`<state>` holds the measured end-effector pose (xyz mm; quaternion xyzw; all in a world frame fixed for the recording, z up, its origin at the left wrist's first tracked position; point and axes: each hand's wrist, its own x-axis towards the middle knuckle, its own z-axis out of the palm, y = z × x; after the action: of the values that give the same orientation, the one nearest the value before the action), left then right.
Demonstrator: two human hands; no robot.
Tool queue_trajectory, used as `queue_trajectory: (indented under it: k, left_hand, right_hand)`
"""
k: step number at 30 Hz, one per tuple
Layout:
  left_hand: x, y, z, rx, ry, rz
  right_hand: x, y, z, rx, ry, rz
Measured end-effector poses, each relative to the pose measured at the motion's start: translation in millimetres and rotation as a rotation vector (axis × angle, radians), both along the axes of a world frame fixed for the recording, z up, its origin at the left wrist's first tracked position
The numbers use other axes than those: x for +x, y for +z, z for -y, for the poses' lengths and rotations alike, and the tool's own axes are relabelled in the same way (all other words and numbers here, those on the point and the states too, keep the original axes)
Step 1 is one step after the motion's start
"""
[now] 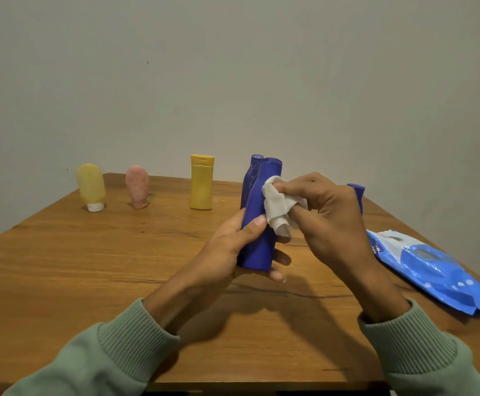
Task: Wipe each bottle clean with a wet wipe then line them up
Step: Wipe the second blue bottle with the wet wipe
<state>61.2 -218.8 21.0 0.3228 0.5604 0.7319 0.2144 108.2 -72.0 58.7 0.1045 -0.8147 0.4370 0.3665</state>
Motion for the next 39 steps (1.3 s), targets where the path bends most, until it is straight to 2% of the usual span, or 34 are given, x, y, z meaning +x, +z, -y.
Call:
queue_trajectory:
  k: [3,5,9,15,17,20,23,27,33,36,39]
  left_hand:
    - [-1.6,2.5,0.8,0.113,-0.032,0.158]
    - [-3.1,3.8,1.7,0.153,-0.053,0.227]
    - [-3.1,3.5,2.0,0.201,-0.091,0.311]
    - [-6.9,3.4,4.1,0.262,-0.132,0.413]
    - [-6.4,2.6,5.3,0.262,-0.154,0.414]
    - [-3.9,0.3,4.7,0.219,-0.216,0.386]
    - [-1.4,1.1,2.3,0.221,-0.202,0.413]
    - [-4.6,2.7,1.5,0.26,-0.158,0.441]
    - [-8.4,3.6,2.4,0.277,-0.069,0.469]
    - [-10.3,3.3,1.1,0.292,-0.045,0.545]
    - [-10.4,2.5,-0.3,0.278,-0.034,0.552]
  right_hand:
    - [1.2,2.1,-1.6,-0.015,0.102,0.181]
    - [0.1,1.1,-2.5,-0.033,0.115,0.225]
    - [-1.8,-1.3,0.7,-0.138,0.036,0.168]
    - [3.2,3.5,-0.7,0.024,0.147,0.276]
    - [2.5,3.2,-2.8,-0.052,0.162,0.253]
    - [-2.4,-0.2,-4.3,-0.181,0.057,0.165]
    - [-4.7,-2.2,-3.9,-0.203,-0.014,0.158]
    - [-1.0,-2.6,1.0,-0.051,0.038,0.219]
    - [4.9,-4.8,16.5,0.304,-0.052,0.18]
    - [7.7,-1.0,18.4,0.383,-0.019,0.253]
    - [10.5,6.6,9.4,0.371,0.093,0.355]
